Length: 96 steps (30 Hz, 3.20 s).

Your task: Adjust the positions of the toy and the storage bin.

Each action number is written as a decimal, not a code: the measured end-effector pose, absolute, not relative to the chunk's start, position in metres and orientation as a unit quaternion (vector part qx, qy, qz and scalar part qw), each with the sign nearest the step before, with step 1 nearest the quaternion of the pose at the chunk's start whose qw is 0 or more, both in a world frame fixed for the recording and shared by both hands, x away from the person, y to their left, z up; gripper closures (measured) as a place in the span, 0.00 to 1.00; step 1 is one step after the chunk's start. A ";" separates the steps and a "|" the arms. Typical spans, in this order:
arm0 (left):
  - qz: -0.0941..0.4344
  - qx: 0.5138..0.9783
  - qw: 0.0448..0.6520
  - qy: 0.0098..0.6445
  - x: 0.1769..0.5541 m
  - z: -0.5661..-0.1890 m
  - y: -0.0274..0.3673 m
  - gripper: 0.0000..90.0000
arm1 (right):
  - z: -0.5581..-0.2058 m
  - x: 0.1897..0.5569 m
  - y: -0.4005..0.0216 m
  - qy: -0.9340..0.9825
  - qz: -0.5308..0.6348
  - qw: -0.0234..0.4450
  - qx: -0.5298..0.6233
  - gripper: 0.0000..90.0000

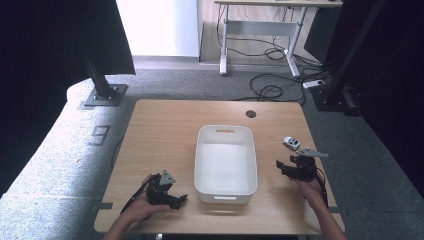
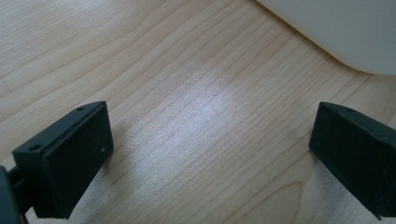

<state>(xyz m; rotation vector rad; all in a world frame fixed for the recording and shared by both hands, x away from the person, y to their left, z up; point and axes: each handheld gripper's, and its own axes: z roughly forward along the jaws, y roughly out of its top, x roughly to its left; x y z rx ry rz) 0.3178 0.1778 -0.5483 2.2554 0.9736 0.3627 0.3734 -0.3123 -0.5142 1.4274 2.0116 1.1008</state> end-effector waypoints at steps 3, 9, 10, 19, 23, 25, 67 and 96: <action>0.138 0.860 0.323 0.371 0.318 -0.548 0.178 0.00 | -0.512 0.376 -0.313 0.727 0.401 0.222 0.511 0.34; 0.138 0.859 0.323 0.371 0.318 -0.548 0.178 0.00 | -0.513 0.377 -0.315 0.727 0.400 0.219 0.514 0.34; 0.138 0.860 0.323 0.371 0.318 -0.548 0.178 0.00 | -0.513 0.377 -0.315 0.726 0.401 0.219 0.514 0.34; 0.138 0.859 0.323 0.371 0.318 -0.548 0.178 0.00 | -0.510 0.384 -0.322 0.722 0.401 0.228 0.515 0.34; 0.138 0.860 0.323 0.371 0.318 -0.548 0.178 0.00 | -0.510 0.386 -0.326 0.720 0.401 0.229 0.518 0.34; 0.138 0.859 0.323 0.371 0.318 -0.548 0.178 0.00 | -0.511 0.387 -0.327 0.720 0.400 0.230 0.518 0.34; 0.139 0.859 0.323 0.372 0.318 -0.548 0.178 0.00 | -0.515 0.417 -0.348 0.719 0.380 0.234 0.533 0.34; 0.139 0.859 0.323 0.373 0.317 -0.548 0.178 0.00 | -0.515 0.435 -0.349 0.733 0.353 0.255 0.523 0.36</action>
